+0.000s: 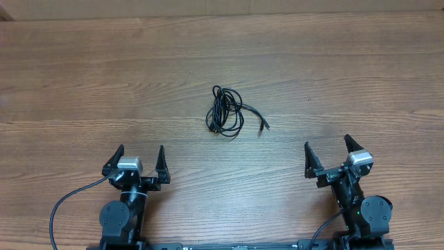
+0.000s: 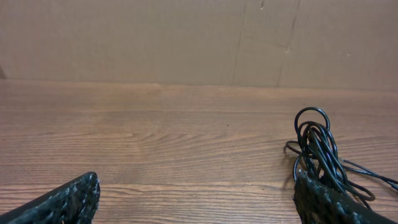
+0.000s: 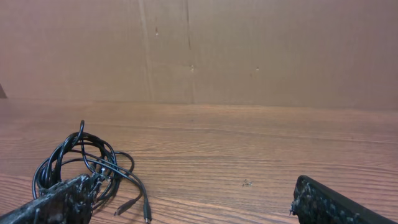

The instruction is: Untangle cables

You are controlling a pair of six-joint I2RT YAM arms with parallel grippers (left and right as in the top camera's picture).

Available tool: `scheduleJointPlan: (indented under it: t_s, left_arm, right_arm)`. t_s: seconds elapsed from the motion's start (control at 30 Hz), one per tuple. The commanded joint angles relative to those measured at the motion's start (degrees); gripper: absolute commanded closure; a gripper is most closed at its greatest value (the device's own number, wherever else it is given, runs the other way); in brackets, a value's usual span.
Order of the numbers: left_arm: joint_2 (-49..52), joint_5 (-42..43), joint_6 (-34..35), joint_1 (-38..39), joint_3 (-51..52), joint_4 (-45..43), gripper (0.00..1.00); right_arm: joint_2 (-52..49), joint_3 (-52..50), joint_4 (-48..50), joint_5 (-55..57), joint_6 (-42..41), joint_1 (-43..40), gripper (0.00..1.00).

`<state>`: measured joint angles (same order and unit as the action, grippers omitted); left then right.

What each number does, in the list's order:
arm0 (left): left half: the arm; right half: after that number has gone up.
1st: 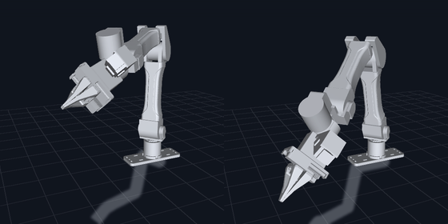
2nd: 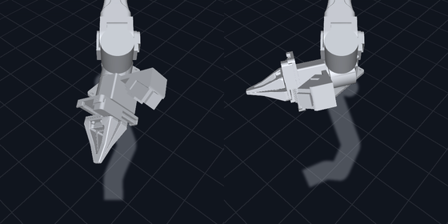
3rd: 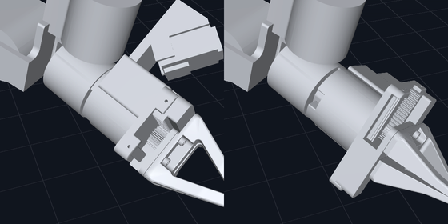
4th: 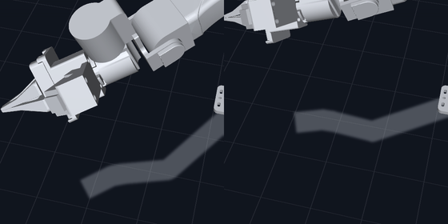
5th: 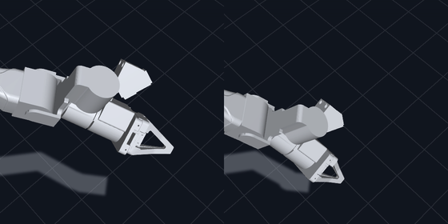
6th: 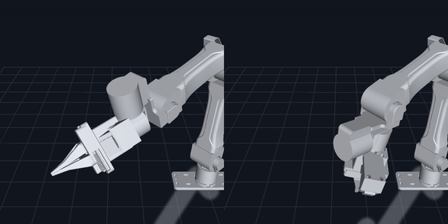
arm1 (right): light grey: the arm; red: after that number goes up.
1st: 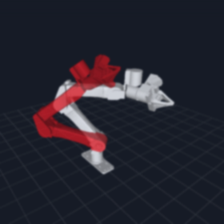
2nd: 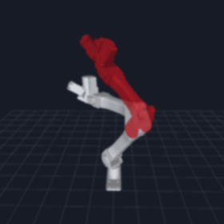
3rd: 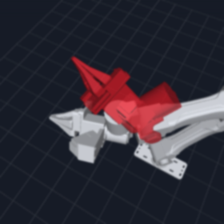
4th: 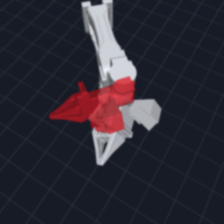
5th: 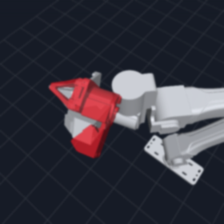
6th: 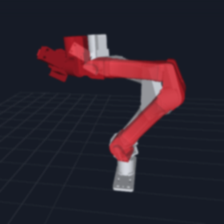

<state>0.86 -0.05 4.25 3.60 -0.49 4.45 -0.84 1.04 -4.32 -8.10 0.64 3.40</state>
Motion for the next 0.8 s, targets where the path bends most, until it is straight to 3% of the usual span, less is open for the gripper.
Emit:
scheduleJointPlan:
  t_s: [0.0,0.47,0.6,0.77]
  left_arm:
    - [-0.6,-0.2,-0.9,-0.6,0.2,0.0,0.0]
    - [-0.6,-1.8,-0.8,-0.6,0.2,-0.3,0.0]
    - [-0.6,2.5,0.7,-0.6,0.0,-2.8,0.0]
    - [-0.3,11.0,12.5,-0.6,-7.0,-0.6,0.01]
  right_arm:
    - [0.7,-0.6,0.3,0.5,0.1,-0.2,0.0]
    - [0.7,-0.6,0.3,0.5,0.1,-0.2,0.0]
    - [0.7,-0.6,0.3,0.5,0.1,-0.2,0.0]
    - [0.7,-0.6,0.3,0.5,0.1,-0.2,0.0]
